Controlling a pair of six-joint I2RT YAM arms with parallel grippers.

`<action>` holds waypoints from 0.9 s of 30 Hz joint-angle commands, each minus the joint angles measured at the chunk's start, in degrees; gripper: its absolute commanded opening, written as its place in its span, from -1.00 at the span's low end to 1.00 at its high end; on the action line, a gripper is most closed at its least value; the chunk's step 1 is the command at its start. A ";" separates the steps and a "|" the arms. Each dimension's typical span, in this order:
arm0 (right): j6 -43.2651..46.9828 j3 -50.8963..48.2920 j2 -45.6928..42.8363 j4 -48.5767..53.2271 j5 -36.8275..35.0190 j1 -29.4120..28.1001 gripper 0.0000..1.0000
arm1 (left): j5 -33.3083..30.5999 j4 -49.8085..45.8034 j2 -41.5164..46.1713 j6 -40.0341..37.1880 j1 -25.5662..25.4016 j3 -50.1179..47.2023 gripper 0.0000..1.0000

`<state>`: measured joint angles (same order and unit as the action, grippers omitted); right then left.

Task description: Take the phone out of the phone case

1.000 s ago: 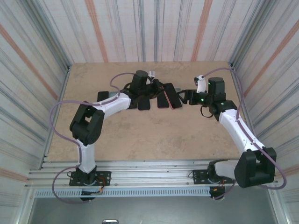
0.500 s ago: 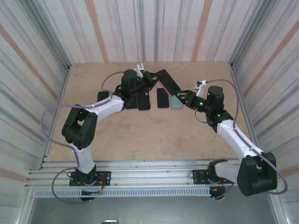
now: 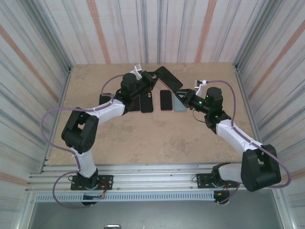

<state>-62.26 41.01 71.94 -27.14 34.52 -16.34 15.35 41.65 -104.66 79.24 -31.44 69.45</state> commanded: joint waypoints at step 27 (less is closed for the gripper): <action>0.12 2.66 3.68 -8.49 1.95 0.48 -0.71 | 2.11 8.68 5.98 8.44 -1.07 0.16 -0.94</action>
<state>-65.12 41.74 74.98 -35.00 36.64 -16.43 14.90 44.01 -103.98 85.65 -31.46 69.28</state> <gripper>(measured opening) 0.169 0.133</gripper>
